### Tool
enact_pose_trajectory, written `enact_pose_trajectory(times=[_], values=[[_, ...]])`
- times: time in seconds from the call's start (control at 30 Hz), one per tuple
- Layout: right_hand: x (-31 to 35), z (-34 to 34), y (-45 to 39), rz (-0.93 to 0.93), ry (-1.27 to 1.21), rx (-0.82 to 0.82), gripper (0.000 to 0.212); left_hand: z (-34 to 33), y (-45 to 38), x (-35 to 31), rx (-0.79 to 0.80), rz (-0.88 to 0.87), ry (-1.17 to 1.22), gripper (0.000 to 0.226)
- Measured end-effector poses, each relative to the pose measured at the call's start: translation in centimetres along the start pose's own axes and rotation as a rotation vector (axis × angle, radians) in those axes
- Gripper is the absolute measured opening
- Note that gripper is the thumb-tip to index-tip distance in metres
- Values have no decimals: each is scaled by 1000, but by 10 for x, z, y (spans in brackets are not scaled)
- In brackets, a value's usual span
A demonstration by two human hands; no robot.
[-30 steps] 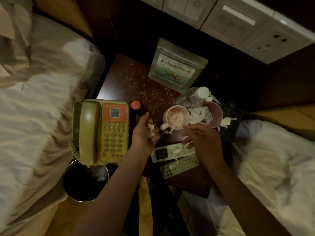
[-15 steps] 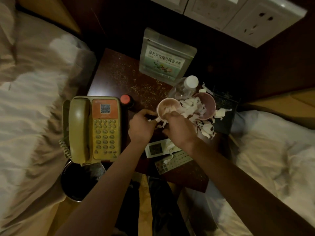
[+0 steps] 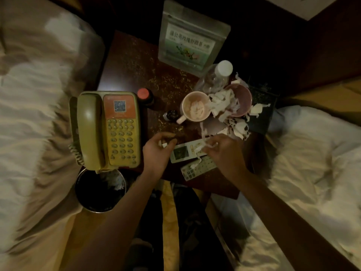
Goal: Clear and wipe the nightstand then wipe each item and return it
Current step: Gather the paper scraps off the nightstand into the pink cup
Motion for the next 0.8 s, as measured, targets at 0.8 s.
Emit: enact_pose_trajectory(times=[0.8], values=[[34, -16, 45, -14, -343, -42, 15, -60, 39, 19, 258, 770, 1020, 38]])
Point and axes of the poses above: each hand's wrist, its own y-axis away from the middle knuckle, its own z-axis out of the back of the hand, x = y × z, the point moved 6 cm from there along -y, towards the middle knuckle, and after that the axes turned 7 degrees about -y, right-handed, at the moved point
